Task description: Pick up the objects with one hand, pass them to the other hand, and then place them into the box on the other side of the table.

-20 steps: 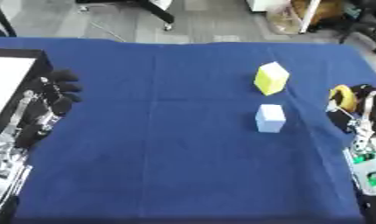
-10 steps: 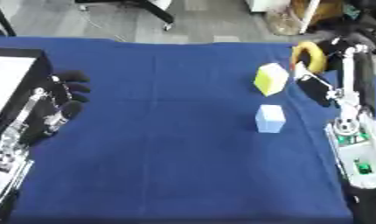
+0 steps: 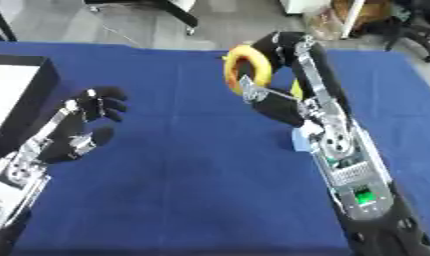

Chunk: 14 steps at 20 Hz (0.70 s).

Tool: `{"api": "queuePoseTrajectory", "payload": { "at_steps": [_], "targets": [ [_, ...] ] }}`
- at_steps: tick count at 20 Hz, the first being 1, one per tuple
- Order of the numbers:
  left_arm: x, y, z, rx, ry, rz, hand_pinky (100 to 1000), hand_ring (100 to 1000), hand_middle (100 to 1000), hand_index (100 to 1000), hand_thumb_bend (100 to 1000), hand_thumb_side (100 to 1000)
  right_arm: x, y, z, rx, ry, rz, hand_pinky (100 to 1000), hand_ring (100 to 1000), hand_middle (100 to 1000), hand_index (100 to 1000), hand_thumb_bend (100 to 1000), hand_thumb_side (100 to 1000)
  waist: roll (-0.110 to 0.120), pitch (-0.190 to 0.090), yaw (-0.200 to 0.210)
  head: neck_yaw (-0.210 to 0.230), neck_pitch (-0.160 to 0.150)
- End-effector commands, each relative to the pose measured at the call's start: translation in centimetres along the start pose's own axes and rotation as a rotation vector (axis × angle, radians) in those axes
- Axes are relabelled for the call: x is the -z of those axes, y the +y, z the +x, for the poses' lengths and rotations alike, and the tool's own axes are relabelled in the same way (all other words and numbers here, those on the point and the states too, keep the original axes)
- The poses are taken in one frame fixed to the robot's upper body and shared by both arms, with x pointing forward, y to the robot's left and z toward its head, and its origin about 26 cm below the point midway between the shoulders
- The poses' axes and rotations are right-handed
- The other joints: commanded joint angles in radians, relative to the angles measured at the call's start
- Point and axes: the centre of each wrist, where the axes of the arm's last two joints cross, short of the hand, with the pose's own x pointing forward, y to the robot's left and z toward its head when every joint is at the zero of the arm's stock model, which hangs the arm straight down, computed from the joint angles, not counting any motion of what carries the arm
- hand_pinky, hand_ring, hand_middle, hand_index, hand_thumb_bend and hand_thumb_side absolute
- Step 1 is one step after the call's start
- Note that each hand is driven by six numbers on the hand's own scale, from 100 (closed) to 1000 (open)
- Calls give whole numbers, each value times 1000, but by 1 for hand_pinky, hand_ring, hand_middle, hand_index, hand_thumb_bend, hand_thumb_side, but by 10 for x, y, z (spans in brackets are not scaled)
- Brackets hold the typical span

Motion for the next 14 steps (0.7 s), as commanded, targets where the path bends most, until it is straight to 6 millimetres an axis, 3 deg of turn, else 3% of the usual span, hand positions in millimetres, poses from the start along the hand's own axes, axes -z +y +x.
{"api": "queuePoseTrajectory", "payload": {
  "at_steps": [1, 14],
  "targets": [
    [5, 3, 6, 23, -19, -71, 679, 733, 747, 853, 641, 607, 7, 4, 15, 42, -71, 55, 475, 424, 271, 310, 100, 100, 4, -14, 1, -6, -2],
    [33, -14, 25, 19, -87, -243, 672, 729, 742, 850, 645, 599, 15, 22, 33, 151, -153, 209, 470, 425, 271, 311, 100, 100, 5, -12, 3, -10, -2]
  ]
}}
